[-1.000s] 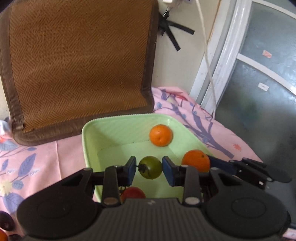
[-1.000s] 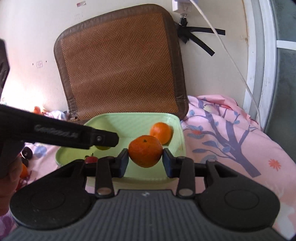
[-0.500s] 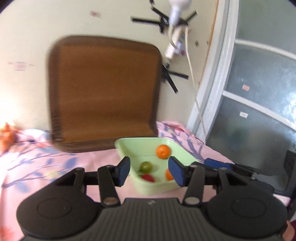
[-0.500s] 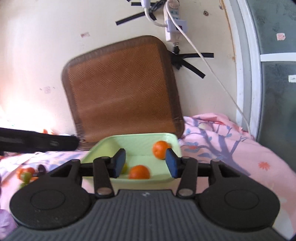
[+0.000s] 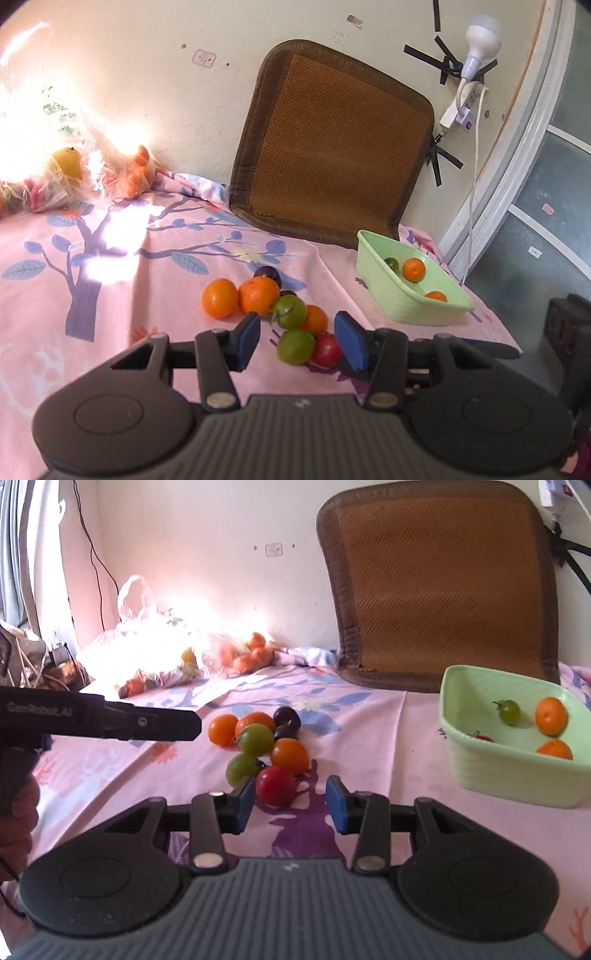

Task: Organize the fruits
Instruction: 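Grasp a green tomato with the left gripper while the right gripper grasps a red tomato, then carry both tomatoes over the green bowl and open both grippers to drop them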

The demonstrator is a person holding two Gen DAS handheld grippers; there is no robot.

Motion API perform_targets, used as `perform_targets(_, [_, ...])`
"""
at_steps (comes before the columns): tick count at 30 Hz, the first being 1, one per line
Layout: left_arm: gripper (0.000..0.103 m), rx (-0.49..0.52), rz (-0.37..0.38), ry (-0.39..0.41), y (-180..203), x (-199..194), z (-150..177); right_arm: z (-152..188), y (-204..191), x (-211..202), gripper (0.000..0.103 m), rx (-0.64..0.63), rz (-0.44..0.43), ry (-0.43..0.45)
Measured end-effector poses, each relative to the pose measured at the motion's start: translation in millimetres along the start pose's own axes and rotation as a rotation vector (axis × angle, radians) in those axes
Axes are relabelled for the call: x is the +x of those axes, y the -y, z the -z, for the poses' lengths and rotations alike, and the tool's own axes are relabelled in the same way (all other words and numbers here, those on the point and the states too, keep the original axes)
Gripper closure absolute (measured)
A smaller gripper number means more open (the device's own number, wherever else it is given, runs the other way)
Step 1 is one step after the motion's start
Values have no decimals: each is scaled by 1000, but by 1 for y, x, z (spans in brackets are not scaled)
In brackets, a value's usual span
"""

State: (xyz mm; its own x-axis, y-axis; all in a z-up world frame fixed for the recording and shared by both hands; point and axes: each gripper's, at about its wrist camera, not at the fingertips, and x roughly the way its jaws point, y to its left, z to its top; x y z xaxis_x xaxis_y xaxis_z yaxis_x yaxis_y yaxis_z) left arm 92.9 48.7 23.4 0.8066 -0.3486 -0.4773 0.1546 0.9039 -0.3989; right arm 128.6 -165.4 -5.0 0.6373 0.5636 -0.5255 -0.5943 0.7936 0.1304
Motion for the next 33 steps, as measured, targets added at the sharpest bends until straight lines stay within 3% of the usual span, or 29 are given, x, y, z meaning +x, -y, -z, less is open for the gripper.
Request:
perform_targets(5, [58, -16, 18, -38, -5, 9, 3, 1, -7, 25, 58, -32, 7, -68])
perform_targets(7, [58, 2, 21, -49, -1, 15, 4, 0, -9, 26, 63, -49, 5, -58])
perform_targets(8, [58, 12, 19, -58, 2, 18, 5, 0, -9, 26, 72, -49, 3, -56])
perform_targets(15, [56, 86, -34, -109, 17, 46, 12, 12, 8, -5, 73, -22, 119, -8])
perform_targets(17, [61, 94, -59, -131, 19, 55, 15, 15, 16, -11, 72, 1, 141, -2])
perform_targets(19, [74, 125, -89, -119, 22, 58, 18, 19, 22, -17, 72, 24, 155, 4])
perform_targets(20, [74, 128, -94, -117, 23, 58, 18, 20, 24, -20, 72, 32, 163, 7])
perform_targets(24, [74, 127, -42, -134, 38, 47, 23, 30, 31, -32, 73, 73, 186, 19])
perform_targets(29, [74, 209, 101, -152, 87, 43, 38, 46, 44, -60, 72, 133, 263, 39])
perform_targets(33, [74, 283, 155, -184, 126, 59, 50, 60, 57, -87, 72, 173, 332, 58])
